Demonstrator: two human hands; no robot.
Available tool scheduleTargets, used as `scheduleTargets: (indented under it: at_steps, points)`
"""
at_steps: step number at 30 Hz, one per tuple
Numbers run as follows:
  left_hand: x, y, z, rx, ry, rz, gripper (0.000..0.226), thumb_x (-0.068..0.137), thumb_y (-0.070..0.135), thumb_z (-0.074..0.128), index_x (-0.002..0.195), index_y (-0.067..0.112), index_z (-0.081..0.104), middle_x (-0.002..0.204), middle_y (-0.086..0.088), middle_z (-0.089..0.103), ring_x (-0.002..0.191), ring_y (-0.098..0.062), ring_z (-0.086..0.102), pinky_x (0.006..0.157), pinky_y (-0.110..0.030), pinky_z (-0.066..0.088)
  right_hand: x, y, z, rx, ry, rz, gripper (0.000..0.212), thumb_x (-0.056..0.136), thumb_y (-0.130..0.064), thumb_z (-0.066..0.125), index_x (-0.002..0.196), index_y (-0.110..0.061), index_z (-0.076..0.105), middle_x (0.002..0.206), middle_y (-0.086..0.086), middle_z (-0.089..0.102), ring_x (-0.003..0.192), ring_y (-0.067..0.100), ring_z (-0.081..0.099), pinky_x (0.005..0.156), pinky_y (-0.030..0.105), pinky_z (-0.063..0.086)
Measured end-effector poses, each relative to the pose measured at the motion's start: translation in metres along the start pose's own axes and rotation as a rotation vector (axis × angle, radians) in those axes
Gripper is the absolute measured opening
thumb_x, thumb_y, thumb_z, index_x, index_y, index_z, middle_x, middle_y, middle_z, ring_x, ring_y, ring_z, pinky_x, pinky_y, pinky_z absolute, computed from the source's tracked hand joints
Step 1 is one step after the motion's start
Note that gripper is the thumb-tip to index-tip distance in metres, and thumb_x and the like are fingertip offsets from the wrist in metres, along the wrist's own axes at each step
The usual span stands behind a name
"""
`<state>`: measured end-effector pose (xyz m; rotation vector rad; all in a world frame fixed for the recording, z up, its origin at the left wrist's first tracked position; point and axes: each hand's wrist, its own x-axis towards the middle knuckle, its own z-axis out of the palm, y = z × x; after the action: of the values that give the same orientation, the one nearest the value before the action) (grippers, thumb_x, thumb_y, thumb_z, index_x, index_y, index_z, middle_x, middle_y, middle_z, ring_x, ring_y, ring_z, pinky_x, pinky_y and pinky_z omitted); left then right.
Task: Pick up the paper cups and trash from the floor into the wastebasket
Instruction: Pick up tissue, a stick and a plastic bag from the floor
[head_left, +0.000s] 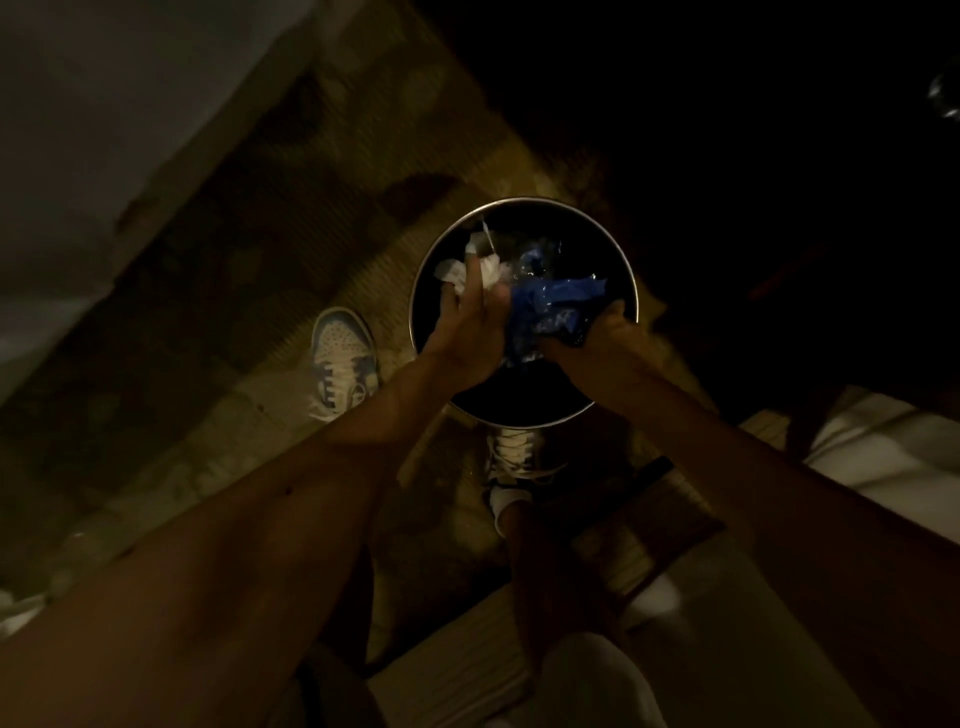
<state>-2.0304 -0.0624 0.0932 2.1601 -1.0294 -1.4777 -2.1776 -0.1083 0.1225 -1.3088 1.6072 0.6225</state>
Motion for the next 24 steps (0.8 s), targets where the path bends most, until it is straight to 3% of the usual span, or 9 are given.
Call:
scheduleTargets:
  at_steps: [1, 2, 4, 7, 11, 13, 15, 21, 24]
  points:
    - [-0.005, 0.0, -0.003, 0.205, -0.1, 0.101, 0.046, 0.098, 0.008, 0.037, 0.136, -0.013, 0.022, 0.147, -0.036, 0.032, 0.129, -0.062, 0.039, 0.096, -0.064, 0.046, -0.01, -0.004, -0.005, -0.045, -0.001, 0.005, 0.089, 0.094, -0.045, 0.06, 0.151, 0.003, 0.013, 0.15, 0.024, 0.036, 0.136, 0.038, 0.04, 0.108, 0.045, 0.039]
    - [-0.013, 0.003, -0.01, 0.242, -0.08, 0.119, 0.046, 0.1, 0.01, 0.038, 0.138, -0.01, 0.022, 0.147, -0.035, 0.037, 0.13, -0.058, 0.04, 0.096, -0.062, 0.046, -0.021, -0.008, -0.01, -0.065, -0.009, 0.006, 0.081, 0.096, -0.043, 0.058, 0.151, 0.002, 0.018, 0.148, 0.025, 0.039, 0.133, 0.038, 0.043, 0.107, 0.046, 0.041]
    - [-0.022, 0.016, -0.027, 0.285, -0.083, -0.03, 0.044, 0.106, 0.021, 0.038, 0.146, 0.002, 0.031, 0.145, -0.027, 0.044, 0.128, -0.049, 0.045, 0.096, -0.05, 0.044, -0.045, -0.015, -0.022, -0.048, -0.022, -0.019, 0.056, 0.098, -0.036, 0.056, 0.141, -0.004, 0.039, 0.135, 0.022, 0.053, 0.121, 0.036, 0.055, 0.099, 0.045, 0.048]
    - [-0.05, 0.045, -0.066, 0.431, -0.146, 0.017, 0.039, 0.107, 0.037, 0.033, 0.119, 0.008, 0.057, 0.118, -0.022, 0.062, 0.105, -0.039, 0.059, 0.079, -0.037, 0.042, -0.098, -0.025, -0.044, 0.022, 0.058, -0.139, 0.029, 0.094, -0.031, 0.06, 0.115, -0.012, 0.06, 0.106, 0.011, 0.067, 0.098, 0.028, 0.064, 0.084, 0.041, 0.055]
    - [-0.137, 0.119, -0.157, 0.537, -0.045, 0.129, 0.034, 0.104, 0.043, 0.039, 0.095, 0.019, 0.061, 0.09, -0.008, 0.064, 0.088, -0.029, 0.061, 0.069, -0.035, 0.043, -0.203, -0.048, -0.085, 0.082, 0.222, -0.404, 0.016, 0.091, -0.031, 0.065, 0.097, -0.018, 0.057, 0.076, -0.006, 0.059, 0.079, 0.018, 0.061, 0.073, 0.038, 0.053]
    - [-0.196, 0.16, -0.215, 0.562, 0.035, 0.196, 0.033, 0.103, 0.041, 0.043, 0.076, 0.025, 0.052, 0.069, 0.004, 0.052, 0.072, -0.022, 0.055, 0.063, -0.034, 0.038, -0.266, -0.07, -0.105, 0.093, 0.225, -0.528, 0.017, 0.091, -0.032, 0.064, 0.099, -0.02, 0.054, 0.079, -0.008, 0.058, 0.081, 0.016, 0.062, 0.076, 0.044, 0.055]
    - [-0.263, 0.201, -0.272, 0.602, 0.107, 0.259, 0.036, 0.103, 0.038, 0.045, 0.069, 0.024, 0.047, 0.06, 0.01, 0.043, 0.059, -0.016, 0.047, 0.059, -0.033, 0.036, -0.331, -0.096, -0.12, 0.078, 0.219, -0.649, 0.017, 0.09, -0.032, 0.065, 0.098, -0.024, 0.053, 0.081, -0.011, 0.058, 0.082, 0.015, 0.062, 0.075, 0.044, 0.055]
    - [-0.489, 0.241, -0.395, 0.818, 0.202, 0.273, 0.038, 0.1, 0.047, 0.03, 0.095, 0.023, 0.058, 0.066, 0.01, 0.045, 0.058, -0.01, 0.046, 0.049, -0.025, 0.025, -0.511, -0.17, -0.119, -0.243, 0.117, -1.07, 0.022, 0.089, -0.034, 0.067, 0.102, -0.021, 0.055, 0.084, -0.007, 0.055, 0.073, 0.01, 0.052, 0.063, 0.031, 0.04]
    - [-0.6, 0.226, -0.424, 0.793, 0.272, 0.176, 0.039, 0.093, 0.053, 0.023, 0.089, 0.028, 0.052, 0.063, 0.014, 0.039, 0.057, -0.003, 0.04, 0.05, -0.025, 0.022, -0.582, -0.197, -0.089, -0.372, 0.078, -1.257, 0.021, 0.088, -0.032, 0.069, 0.1, -0.024, 0.053, 0.087, -0.008, 0.052, 0.073, 0.01, 0.049, 0.064, 0.028, 0.038]
